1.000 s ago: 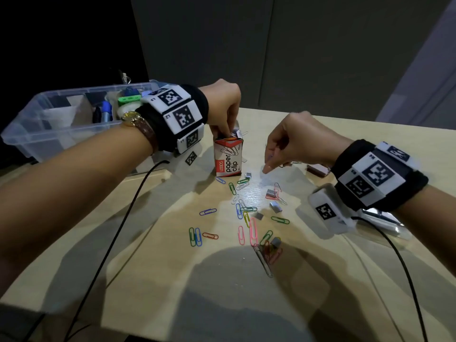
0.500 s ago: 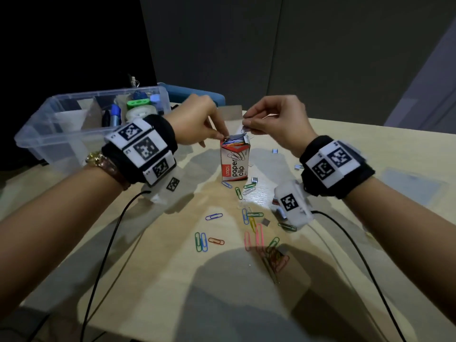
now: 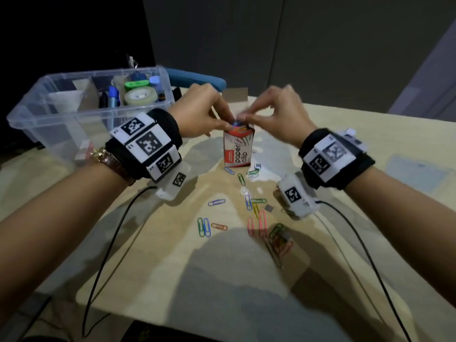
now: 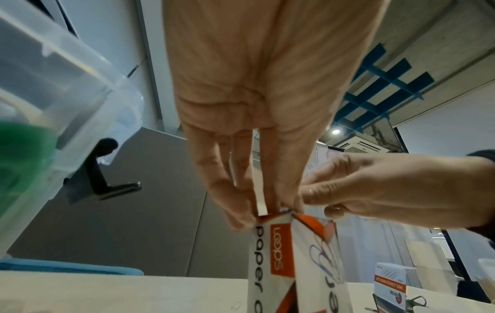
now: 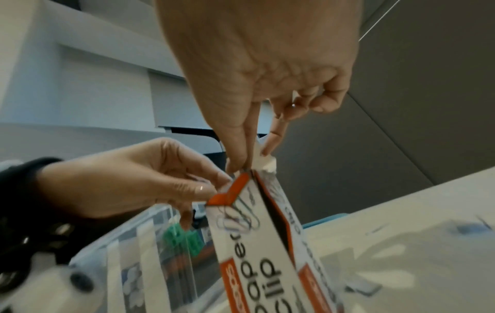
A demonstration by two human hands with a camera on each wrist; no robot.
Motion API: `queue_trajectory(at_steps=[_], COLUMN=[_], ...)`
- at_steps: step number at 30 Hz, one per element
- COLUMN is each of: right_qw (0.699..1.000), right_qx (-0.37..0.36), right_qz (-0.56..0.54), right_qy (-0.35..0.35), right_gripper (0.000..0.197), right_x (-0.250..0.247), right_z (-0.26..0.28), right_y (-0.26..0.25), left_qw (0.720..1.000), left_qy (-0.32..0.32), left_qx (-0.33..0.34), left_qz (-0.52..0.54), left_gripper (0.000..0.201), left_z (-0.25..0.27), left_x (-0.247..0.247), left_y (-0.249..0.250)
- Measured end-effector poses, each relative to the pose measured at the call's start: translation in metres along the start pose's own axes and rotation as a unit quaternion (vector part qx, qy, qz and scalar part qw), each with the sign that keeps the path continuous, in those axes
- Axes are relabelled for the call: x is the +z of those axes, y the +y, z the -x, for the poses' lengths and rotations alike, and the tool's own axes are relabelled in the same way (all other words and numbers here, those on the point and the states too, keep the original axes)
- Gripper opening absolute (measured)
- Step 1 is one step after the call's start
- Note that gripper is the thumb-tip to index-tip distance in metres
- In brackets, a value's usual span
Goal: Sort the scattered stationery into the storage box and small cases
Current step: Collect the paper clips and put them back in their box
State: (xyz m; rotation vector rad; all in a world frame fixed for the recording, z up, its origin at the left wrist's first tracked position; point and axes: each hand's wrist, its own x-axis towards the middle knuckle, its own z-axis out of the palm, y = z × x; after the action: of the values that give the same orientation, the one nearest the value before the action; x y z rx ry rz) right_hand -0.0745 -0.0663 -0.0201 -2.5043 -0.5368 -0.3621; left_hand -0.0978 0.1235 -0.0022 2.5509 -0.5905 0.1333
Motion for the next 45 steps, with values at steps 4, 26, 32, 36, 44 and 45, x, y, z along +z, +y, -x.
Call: queue_trajectory(at_steps=[4,26,32,36,44,45], right_qw=[0.997,0.963,0.954,0.948,0.949,0.953], right_qx=[0.0,0.016,0.034,-0.001,-0.013,-0.013], right_qz=[-0.075,0.042,0.039,0.111,0.103,0.094], right_qy=[0.033,-0.266,-0.296,-0.297,-0.296,-0.286], right_gripper=[0.021,0.021,0.011,0.005,0.012,0.013], right_x=[-0.025,0.015,0.014,0.015,0.006,0.001], right_z=[0.007,0.037,0.038,0.045,0.053,0.052], right_y=[-0.001,0.024,0.024,0.019,0.015,0.017], left_qw=[0.99,0.98,0.989,0.988,0.979,0.979], left_qy=[0.109,-0.149,-0.094,-0.103,-0.158,-0.158], left_qx=[0.016,-0.02,-0.059,-0.043,-0.019,-0.008], left_qz=[-0.092,-0.132,-0.093,-0.106,-0.126,-0.129], left_gripper=[0.017,0.04,0.022,0.007,0.007,0.006], left_z=[0.009,0.039,0.038,0.039,0.034,0.035], left_x=[0.001,0.069,0.078,0.08,0.07,0.066], left_y=[0.006,0.015,0.021,0.026,0.027,0.028])
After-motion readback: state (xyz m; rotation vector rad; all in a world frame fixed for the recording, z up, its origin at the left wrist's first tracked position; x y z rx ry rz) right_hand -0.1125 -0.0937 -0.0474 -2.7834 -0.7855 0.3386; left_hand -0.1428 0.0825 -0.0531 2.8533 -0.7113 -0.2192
